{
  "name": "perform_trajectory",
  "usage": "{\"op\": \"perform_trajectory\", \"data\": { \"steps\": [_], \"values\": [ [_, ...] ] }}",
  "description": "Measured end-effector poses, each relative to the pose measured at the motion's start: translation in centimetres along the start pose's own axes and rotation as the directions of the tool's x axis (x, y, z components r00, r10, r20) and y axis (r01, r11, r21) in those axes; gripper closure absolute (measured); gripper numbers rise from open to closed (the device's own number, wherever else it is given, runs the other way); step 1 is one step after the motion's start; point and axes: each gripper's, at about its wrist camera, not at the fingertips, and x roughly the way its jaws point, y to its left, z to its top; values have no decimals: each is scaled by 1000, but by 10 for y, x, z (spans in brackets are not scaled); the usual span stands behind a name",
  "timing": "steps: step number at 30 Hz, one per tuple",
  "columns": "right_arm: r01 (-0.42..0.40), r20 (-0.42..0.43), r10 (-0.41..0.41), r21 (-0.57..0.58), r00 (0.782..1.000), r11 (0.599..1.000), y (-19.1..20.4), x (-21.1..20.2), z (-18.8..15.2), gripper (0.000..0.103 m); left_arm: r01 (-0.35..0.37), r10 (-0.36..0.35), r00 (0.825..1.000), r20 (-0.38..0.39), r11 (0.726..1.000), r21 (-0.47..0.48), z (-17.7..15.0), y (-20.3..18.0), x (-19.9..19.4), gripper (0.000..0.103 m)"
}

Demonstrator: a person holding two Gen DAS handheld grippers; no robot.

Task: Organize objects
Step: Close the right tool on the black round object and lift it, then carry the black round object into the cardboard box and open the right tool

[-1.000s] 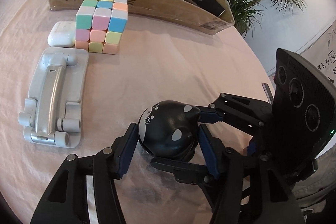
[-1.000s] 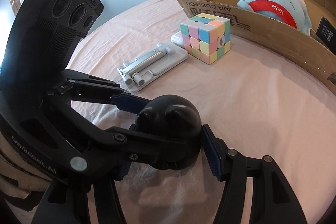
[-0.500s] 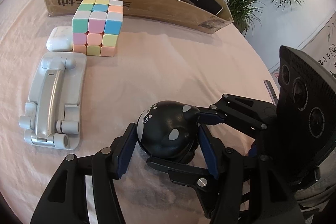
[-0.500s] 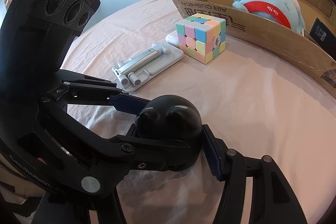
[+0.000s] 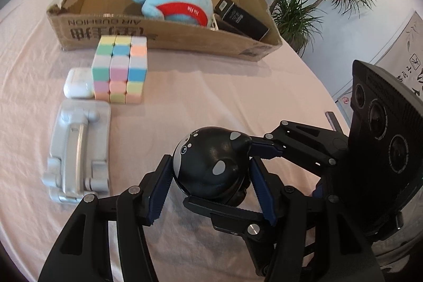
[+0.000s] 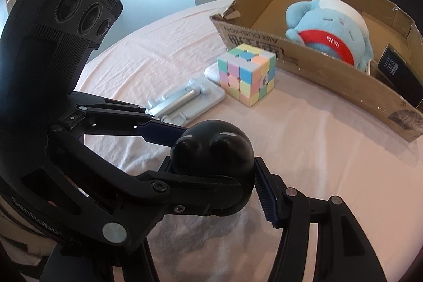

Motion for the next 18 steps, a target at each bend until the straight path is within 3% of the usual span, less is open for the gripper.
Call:
{"op": "perform_trajectory", "data": {
  "steps": [18],
  "values": [
    [95, 155, -83, -73, 984, 993, -3, -34, 104, 46, -90, 76, 988, 134, 991, 97, 99, -5, -51, 46]
  ]
}}
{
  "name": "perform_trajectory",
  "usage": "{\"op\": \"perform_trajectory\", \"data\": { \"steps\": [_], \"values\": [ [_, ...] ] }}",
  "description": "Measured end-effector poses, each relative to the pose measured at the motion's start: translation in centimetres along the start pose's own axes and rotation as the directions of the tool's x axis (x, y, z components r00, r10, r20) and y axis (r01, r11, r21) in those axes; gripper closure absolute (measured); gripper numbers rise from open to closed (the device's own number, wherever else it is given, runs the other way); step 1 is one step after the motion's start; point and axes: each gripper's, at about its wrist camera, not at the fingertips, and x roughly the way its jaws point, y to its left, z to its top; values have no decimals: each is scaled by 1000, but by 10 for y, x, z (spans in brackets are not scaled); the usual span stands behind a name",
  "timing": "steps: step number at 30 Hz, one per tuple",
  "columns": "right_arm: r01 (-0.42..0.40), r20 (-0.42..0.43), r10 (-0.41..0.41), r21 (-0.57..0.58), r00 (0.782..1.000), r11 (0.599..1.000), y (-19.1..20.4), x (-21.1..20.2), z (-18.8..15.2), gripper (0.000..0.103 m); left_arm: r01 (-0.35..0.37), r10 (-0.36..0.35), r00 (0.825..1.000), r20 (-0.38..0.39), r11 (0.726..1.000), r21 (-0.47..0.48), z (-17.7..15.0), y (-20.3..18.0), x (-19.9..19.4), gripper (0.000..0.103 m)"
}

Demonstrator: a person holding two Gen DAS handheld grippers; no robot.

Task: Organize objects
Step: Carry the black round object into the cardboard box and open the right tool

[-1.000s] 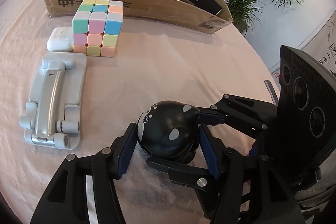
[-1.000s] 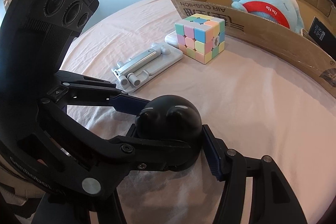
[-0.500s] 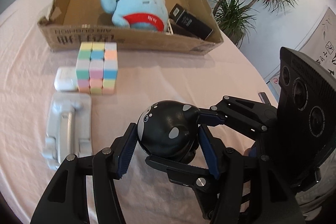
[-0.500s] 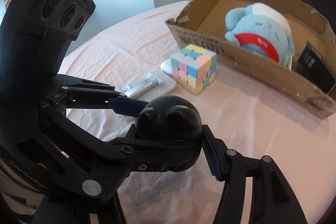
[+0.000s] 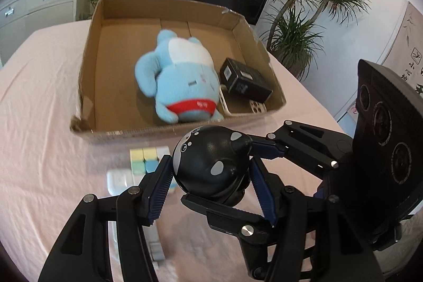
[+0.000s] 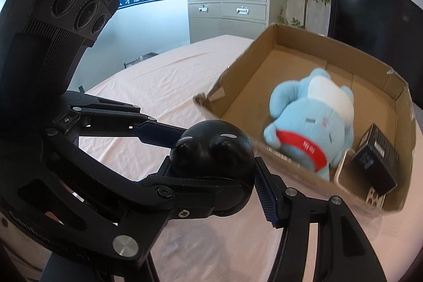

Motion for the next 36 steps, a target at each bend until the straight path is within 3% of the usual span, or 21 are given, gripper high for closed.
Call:
{"op": "perform_trajectory", "data": {
  "steps": [11, 20, 29, 36],
  "values": [
    [38, 50, -36, -40, 998, 999, -18, 22, 63, 46, -15, 14, 999, 35, 999, 37, 63, 33, 1, 46],
    [51, 22, -50, -64, 999, 997, -35, 81, 103, 46, -18, 18, 1000, -1, 1000, 1, 101, 84, 37, 45],
    [6, -76, -8, -33, 997, 999, -57, 156, 103, 46, -28, 22, 996, -90, 997, -65, 95, 130, 91, 44],
    [22, -150, -31, -56, 988, 998, -51, 179, 98, 46, -85, 74, 992, -102, 991, -102, 85, 131, 89, 41]
  ]
}}
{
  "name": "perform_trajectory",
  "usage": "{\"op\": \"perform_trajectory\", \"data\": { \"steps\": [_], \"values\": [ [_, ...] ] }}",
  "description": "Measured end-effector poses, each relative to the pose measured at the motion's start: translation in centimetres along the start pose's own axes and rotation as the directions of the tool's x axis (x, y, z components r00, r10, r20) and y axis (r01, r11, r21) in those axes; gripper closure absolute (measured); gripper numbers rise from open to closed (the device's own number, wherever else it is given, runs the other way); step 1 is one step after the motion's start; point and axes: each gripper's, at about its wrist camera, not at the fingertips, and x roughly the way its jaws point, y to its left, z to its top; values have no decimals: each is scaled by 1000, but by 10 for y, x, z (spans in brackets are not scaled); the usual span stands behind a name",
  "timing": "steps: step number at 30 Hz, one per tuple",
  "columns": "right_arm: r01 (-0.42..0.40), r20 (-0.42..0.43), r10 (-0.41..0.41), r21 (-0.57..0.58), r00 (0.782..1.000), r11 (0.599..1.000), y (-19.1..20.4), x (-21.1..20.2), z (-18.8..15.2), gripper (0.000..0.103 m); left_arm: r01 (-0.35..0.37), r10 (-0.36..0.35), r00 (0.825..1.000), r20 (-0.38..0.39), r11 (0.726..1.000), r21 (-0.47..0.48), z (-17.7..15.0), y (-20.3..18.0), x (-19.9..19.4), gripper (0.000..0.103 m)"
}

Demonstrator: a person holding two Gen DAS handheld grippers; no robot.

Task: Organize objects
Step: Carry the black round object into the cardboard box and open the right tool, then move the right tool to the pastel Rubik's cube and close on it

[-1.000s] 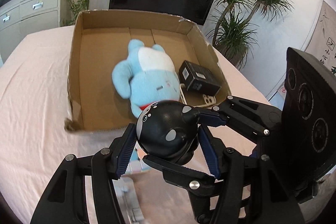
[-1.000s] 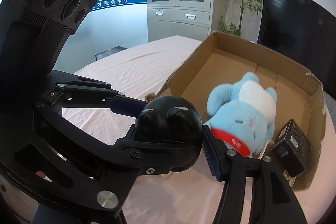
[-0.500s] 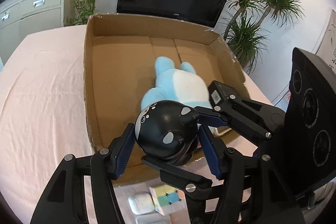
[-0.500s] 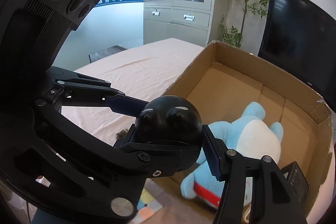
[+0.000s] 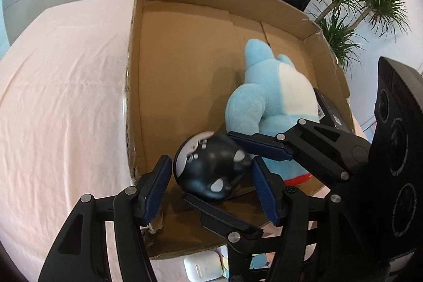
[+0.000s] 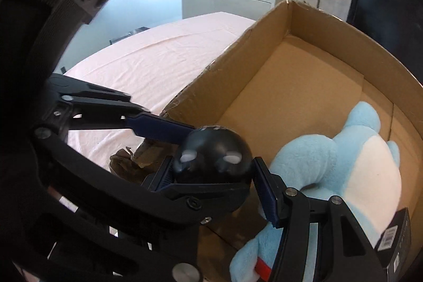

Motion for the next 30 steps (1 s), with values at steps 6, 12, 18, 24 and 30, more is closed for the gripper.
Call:
{"op": "perform_trajectory", "data": {
  "steps": [6, 12, 18, 24, 30],
  "values": [
    [31, 101, -32, 12, 994, 999, 6, -48, 7, 22, 5, -9, 995, 101, 999, 43, -6, -28, -52, 20],
    [-49, 146, 36, 81, 989, 996, 14, -91, -32, 9, -78, 69, 984, 164, 995, 53, -60, -51, -84, 1],
    [-118, 20, 117, 52, 993, 992, 25, -91, -117, 9, -104, 102, 989, 104, 995, 12, -115, -62, -56, 1],
    [-239, 1, 239, 22, 971, 971, 16, -95, -173, 9, -182, 182, 983, 14, 983, -4, -125, -68, -20, 1],
    [-270, 45, 268, 60, 963, 961, -8, -88, -193, 9, -243, 244, 969, -29, 970, 26, -127, -76, 0, 1]
  ]
}}
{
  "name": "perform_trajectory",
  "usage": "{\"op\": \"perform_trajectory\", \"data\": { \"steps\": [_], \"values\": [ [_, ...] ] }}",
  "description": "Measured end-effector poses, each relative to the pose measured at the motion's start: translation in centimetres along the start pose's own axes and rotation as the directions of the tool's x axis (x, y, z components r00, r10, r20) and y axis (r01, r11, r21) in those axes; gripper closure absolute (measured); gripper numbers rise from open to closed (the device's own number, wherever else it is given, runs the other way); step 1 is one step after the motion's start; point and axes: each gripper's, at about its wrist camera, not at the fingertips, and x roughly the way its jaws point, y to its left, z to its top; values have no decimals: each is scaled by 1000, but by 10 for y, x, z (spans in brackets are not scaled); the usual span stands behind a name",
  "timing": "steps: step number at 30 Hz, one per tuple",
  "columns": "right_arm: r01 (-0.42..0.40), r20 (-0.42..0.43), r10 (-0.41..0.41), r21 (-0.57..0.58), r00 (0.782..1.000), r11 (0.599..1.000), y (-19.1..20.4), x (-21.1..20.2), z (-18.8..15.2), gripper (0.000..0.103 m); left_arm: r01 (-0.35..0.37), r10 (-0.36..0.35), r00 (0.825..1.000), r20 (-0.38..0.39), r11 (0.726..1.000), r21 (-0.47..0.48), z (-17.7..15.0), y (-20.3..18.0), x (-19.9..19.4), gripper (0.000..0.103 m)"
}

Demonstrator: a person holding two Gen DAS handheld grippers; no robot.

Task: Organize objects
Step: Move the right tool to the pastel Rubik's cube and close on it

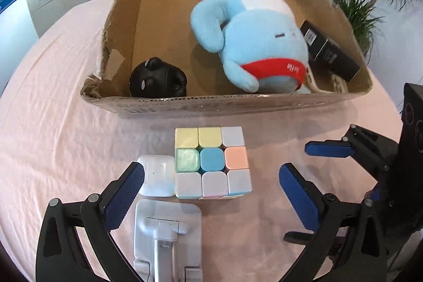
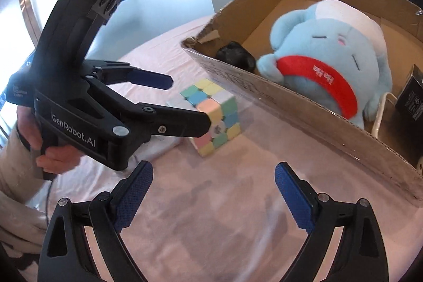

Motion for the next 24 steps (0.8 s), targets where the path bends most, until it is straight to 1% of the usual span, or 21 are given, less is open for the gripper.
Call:
{"op": "perform_trajectory", "data": {
  "steps": [2, 4, 6, 7, 8, 10, 11, 12, 14, 16, 18, 20, 21, 22, 23, 24],
  "values": [
    [3, -30, -3, 11, 1000, 1000, -5, 4, -6, 9, 1, -1, 1000, 0, 1000, 6, -1, -3, 3, 1],
    [6, -57, -6, 0, 998, 1000, -7, 9, -8, 9, -17, 17, 1000, -2, 1000, 25, 0, -9, 6, 11],
    [11, -60, -13, -28, 998, 1000, -6, 10, -10, 9, -82, 84, 996, -17, 994, 67, 0, -18, 10, 48],
    [12, -60, -14, -39, 998, 999, -5, 9, -12, 9, -101, 103, 994, -27, 991, 84, 0, -20, 12, 48],
    [15, -67, -18, -52, 998, 999, -4, 8, -14, 9, -97, 99, 995, -28, 991, 92, 0, -22, 12, 48],
    [25, -72, -31, -85, 997, 996, -4, 8, -20, 9, -43, 47, 998, -44, 994, 96, -2, -26, 10, 49],
    [27, -74, -35, -104, 997, 994, -1, 5, -23, 9, 1, 5, 998, -57, 994, 110, -4, -30, 9, 49],
    [24, -72, -33, -119, 997, 993, -1, 3, -27, 10, 30, -22, 998, -64, 992, 122, -6, -34, 7, 49],
    [7, -45, -14, -143, 999, 990, 1, -1, -27, 10, 83, -72, 994, -81, 986, 147, -11, -40, 5, 49],
    [-1, -19, -2, -156, 1000, 988, 1, -7, -28, 10, 120, -104, 989, -102, 979, 164, -16, -43, 2, 49],
    [-1, -17, -2, -159, 1000, 987, 0, -9, -29, 10, 192, -174, 976, -131, 971, 145, -20, -39, -2, 49],
    [0, -31, -5, -173, 1000, 985, 3, -7, -29, 10, 279, -261, 951, -165, 955, 96, -20, -32, -2, 49],
    [7, -38, -14, -185, 999, 983, 6, -6, -29, 12, 313, -296, 938, -179, 947, 72, -20, -30, -2, 49],
    [10, -46, -20, -198, 999, 980, 9, -4, -32, 22, 325, -309, 934, -182, 944, 65, -20, -31, -2, 49],
    [13, -53, -25, -211, 998, 977, 10, -4, -34, 30, 325, -309, 934, -179, 943, 66, -22, -30, -2, 49],
    [4, -65, -18, -215, 998, 977, 12, -3, -34, 41, 326, -310, 935, -171, 943, 70, -22, -33, -1, 49]
  ]
}}
